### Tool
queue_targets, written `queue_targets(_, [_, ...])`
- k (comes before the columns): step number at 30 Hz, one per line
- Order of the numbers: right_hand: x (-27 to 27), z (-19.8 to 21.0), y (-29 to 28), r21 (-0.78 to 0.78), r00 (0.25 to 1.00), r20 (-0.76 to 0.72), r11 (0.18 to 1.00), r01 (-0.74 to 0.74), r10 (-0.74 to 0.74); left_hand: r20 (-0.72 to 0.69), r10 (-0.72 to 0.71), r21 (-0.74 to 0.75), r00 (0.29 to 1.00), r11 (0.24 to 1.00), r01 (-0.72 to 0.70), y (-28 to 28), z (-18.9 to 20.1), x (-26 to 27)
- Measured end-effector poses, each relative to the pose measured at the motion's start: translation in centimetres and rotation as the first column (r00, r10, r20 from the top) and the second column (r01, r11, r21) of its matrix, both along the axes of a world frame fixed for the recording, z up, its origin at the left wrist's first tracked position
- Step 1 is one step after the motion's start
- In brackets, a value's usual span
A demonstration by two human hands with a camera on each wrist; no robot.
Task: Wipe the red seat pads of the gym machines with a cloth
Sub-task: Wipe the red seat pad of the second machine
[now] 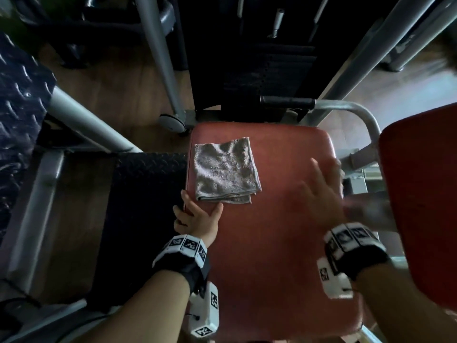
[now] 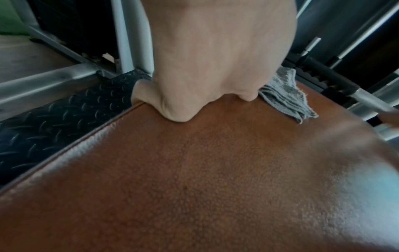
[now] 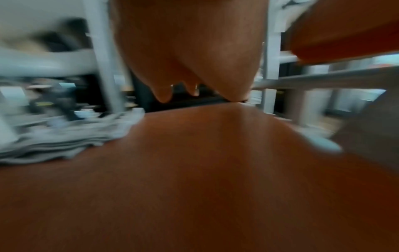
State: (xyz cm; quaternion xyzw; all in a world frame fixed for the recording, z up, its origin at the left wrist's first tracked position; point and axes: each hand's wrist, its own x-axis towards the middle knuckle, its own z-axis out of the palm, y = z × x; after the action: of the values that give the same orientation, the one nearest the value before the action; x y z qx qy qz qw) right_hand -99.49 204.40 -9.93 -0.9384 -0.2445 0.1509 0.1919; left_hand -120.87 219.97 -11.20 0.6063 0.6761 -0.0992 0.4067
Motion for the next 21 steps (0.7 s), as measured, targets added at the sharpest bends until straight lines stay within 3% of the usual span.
queue_targets(2, [-0.2, -1.2, -4.3, -0.086, 0.957, -0.125, 0.964, 0.251, -0.261, 0.008, -0.013, -0.009, 1.0, 1.0, 0.013, 0.0, 0.6, -0.1])
queue_targets(5, [-2.4, -2.2, -6.1, -0.198, 0.889, -0.244, 0.917, 0.345, -0.387, 0.042, -0.026, -0.03, 0.999, 0.999, 0.027, 0.0, 1.1, -0.4])
queue_targets(14, [-2.8, -2.6, -4.8, -0.272, 0.87, -0.241, 0.89, 0.365, -0.43, 0.19, -0.005, -0.039, 0.982, 0.999, 0.013, -0.2, 0.3, -1.5])
queue_targets(18, [-2.8, -2.8, -4.6, -0.261, 0.886, -0.194, 0.892, 0.368, -0.422, 0.38, 0.147, -0.068, 0.913, 0.989, -0.13, -0.3, 0.6, -2.6])
queue_targets(21, [-2.5, -4.4, -5.1, -0.285, 0.901, -0.152, 0.891, 0.354, -0.406, 0.426, 0.133, -0.031, 0.895, 0.991, -0.133, -0.1, 1.6, -2.7])
